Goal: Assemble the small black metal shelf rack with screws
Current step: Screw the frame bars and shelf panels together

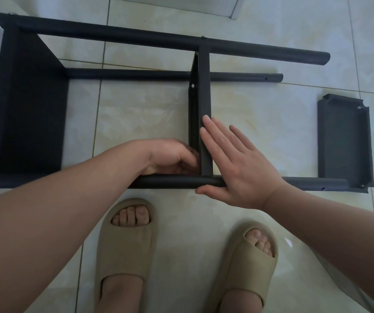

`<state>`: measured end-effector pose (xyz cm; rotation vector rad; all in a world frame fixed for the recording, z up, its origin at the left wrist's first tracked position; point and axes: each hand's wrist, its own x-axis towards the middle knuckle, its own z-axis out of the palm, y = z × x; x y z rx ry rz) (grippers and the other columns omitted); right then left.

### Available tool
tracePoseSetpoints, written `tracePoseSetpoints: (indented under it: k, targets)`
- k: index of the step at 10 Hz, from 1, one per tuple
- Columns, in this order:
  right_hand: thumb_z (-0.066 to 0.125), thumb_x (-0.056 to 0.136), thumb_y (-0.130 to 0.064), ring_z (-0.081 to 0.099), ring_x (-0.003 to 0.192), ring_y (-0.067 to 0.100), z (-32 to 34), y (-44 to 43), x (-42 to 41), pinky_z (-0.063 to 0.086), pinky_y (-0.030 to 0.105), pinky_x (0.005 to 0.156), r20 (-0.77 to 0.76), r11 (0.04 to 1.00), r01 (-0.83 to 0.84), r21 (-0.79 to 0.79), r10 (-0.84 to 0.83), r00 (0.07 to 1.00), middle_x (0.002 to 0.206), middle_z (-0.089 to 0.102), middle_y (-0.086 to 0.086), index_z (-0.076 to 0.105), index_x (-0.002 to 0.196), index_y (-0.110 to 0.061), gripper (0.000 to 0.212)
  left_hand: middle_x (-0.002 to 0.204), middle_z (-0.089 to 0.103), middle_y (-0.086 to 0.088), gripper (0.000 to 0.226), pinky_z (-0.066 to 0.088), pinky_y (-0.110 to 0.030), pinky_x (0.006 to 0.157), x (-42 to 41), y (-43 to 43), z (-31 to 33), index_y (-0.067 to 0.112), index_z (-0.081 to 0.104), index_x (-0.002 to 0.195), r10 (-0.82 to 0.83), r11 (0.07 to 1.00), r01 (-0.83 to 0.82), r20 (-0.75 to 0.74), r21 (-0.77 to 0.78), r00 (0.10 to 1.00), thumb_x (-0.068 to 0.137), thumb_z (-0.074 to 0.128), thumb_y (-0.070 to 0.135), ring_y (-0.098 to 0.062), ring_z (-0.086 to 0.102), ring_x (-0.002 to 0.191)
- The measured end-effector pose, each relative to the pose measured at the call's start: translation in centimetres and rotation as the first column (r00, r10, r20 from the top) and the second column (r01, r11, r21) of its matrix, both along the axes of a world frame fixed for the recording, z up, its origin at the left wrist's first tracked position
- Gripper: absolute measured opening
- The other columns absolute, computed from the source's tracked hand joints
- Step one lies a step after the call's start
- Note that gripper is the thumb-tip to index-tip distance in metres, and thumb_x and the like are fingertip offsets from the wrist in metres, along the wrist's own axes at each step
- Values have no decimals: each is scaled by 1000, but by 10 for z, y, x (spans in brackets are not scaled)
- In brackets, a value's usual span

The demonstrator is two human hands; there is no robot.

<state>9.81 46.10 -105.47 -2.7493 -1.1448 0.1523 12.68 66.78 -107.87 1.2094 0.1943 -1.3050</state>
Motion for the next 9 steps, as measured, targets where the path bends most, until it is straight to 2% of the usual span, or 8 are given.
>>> tracePoseSetpoints:
  k: [1, 2, 3, 5, 6, 7, 8, 9]
  targets:
    - [42, 93, -74, 14, 155, 32, 0, 0, 0, 25, 54, 122, -4, 1000, 2, 1, -2, 1000, 167, 14, 18, 24, 157, 2, 101, 74, 72, -8, 22, 53, -22, 56, -1, -2, 1, 6, 75, 84, -64, 995, 60, 54, 78, 996, 92, 55, 1, -16, 70, 65]
    - [43, 92, -74, 14, 155, 33, 0, 0, 0, 25, 53, 122, -3, 1000, 1, -3, -1, 1000, 167, 14, 19, 24, 157, 2, 102, 79, 68, -13, 15, 55, -24, 62, -1, -3, 1, -1, 68, 100, -65, 989, 50, 100, 141, 993, 90, 57, -2, -19, 67, 67]
    - [43, 92, -74, 15, 155, 33, 0, 0, 1, 25, 54, 122, 0, 1000, 2, -2, -2, 1000, 167, 14, 19, 25, 157, 3, 102, 74, 63, -12, 15, 53, -24, 60, 0, -2, -1, -1, 64, 101, -54, 991, 40, 103, 124, 993, 90, 55, -6, -17, 64, 62]
    - [43, 92, -74, 15, 155, 33, 0, 1, 0, 25, 53, 122, -3, 1000, 3, -7, -3, 1000, 167, 14, 18, 25, 157, 2, 102, 72, 67, -10, 16, 54, -25, 58, 1, -2, -4, 1, 61, 98, 14, 999, -14, 32, 29, 999, 89, 54, -10, -19, 69, 65]
    - [43, 92, -74, 16, 155, 33, 1, 1, 0, 26, 54, 121, -7, 1000, 6, -3, -6, 1000, 166, 15, 19, 26, 156, 3, 102, 70, 71, -7, 29, 53, -22, 55, 1, -1, -1, 11, 74, 77, -33, 999, 33, 12, -6, 999, 90, 53, -5, -17, 70, 63]
    - [43, 92, -74, 16, 155, 33, 1, 1, 0, 26, 53, 122, -9, 1000, 7, -7, -7, 1000, 167, 15, 19, 26, 157, 3, 102, 72, 72, -9, 22, 53, -22, 54, 0, -2, -1, 9, 73, 76, -52, 997, 49, 43, 66, 998, 89, 58, -2, -18, 70, 63]
    - [43, 91, -74, 16, 155, 33, 2, 1, 0, 26, 53, 122, -10, 1000, 7, -9, -7, 1000, 166, 15, 19, 26, 156, 3, 102, 78, 70, -14, 10, 55, -25, 59, 0, -3, -2, 1, 70, 90, -49, 991, 39, 78, 126, 996, 87, 61, -3, -21, 70, 68]
    - [43, 92, -74, 16, 155, 33, 2, 1, 0, 26, 53, 122, -9, 1000, 7, -12, -7, 1000, 166, 15, 19, 26, 156, 3, 102, 85, 65, -19, 16, 57, -26, 64, 0, -3, -3, -2, 66, 101, -38, 991, 25, 95, 134, 995, 87, 59, -6, -22, 67, 70]
